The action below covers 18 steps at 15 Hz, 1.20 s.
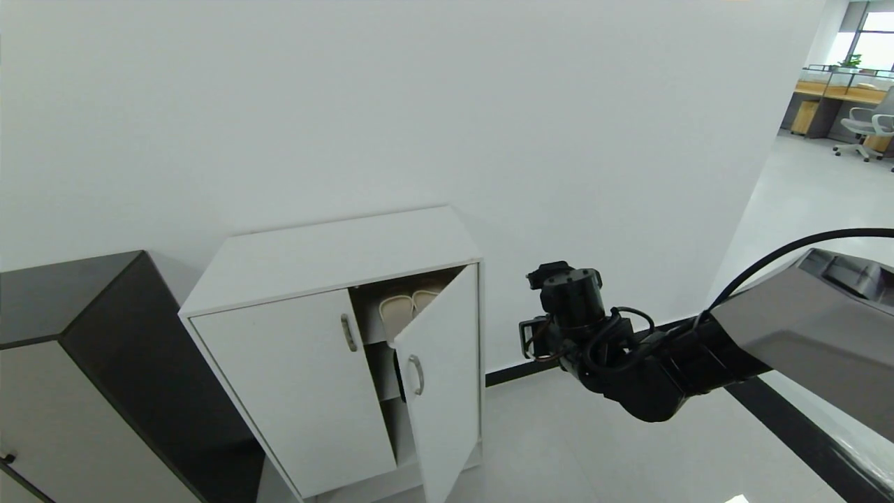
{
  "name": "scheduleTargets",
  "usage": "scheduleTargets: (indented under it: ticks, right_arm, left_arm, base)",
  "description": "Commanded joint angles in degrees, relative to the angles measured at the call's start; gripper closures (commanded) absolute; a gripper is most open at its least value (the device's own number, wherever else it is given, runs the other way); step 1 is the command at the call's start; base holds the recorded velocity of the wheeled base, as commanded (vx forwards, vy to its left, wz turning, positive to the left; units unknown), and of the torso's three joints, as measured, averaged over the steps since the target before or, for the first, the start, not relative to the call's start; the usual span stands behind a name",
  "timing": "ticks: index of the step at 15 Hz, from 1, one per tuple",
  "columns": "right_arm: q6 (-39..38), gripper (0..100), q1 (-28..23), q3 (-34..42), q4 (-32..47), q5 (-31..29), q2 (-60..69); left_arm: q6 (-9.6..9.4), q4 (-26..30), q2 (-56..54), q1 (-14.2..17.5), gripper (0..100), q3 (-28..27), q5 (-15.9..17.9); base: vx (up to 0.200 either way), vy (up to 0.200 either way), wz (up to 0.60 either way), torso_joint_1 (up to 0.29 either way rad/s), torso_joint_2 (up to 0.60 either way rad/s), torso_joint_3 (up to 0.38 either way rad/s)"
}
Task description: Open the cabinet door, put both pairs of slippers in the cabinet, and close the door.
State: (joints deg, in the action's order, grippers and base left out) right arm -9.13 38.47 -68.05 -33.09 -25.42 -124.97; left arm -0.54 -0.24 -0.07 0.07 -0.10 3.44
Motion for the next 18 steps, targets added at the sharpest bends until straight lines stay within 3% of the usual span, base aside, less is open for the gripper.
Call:
scheduleTargets:
  ticks: [1, 4, 8, 14, 15, 18]
  right_arm:
    - [0.0, 100, 0.4, 0.1, 0.0, 0.0, 0.2]
    - [0.0, 100, 0.5, 0.3, -0.1, 0.0, 0.2]
    - [0.0, 100, 0.5, 2.8, -2.9, 2.1, 0.8]
    - [0.0, 100, 0.2, 18.3, -13.3, 17.9, 8.3]
    - [0.0, 100, -0.7, 22.9, -16.1, 24.0, 10.6]
    - [0.1, 100, -2.0, 29.1, -20.1, 32.5, 12.1]
  left_arm:
    - [0.01, 0.0, 0.1, 0.0, 100, 0.0, 0.0]
    - [0.01, 0.0, 0.1, 0.0, 100, 0.0, 0.0]
    - [0.01, 0.0, 0.1, 0.0, 100, 0.0, 0.0]
    - [0.01, 0.0, 0.1, 0.0, 100, 0.0, 0.0]
    - [0.01, 0.0, 0.1, 0.0, 100, 0.0, 0.0]
    - [0.01, 0.0, 0.1, 0.0, 100, 0.0, 0.0]
  base:
    - [0.0, 0.0, 0.6, -0.017, 0.0, 0.002]
    - [0.0, 0.0, 0.6, 0.003, 0.0, -0.002]
    - [0.0, 0.0, 0.0, 0.0, 0.0, 0.0]
    - [0.0, 0.0, 0.0, 0.0, 0.0, 0.0]
    - [0.0, 0.0, 0.0, 0.0, 0.0, 0.0]
    - [0.0, 0.0, 0.0, 0.0, 0.0, 0.0]
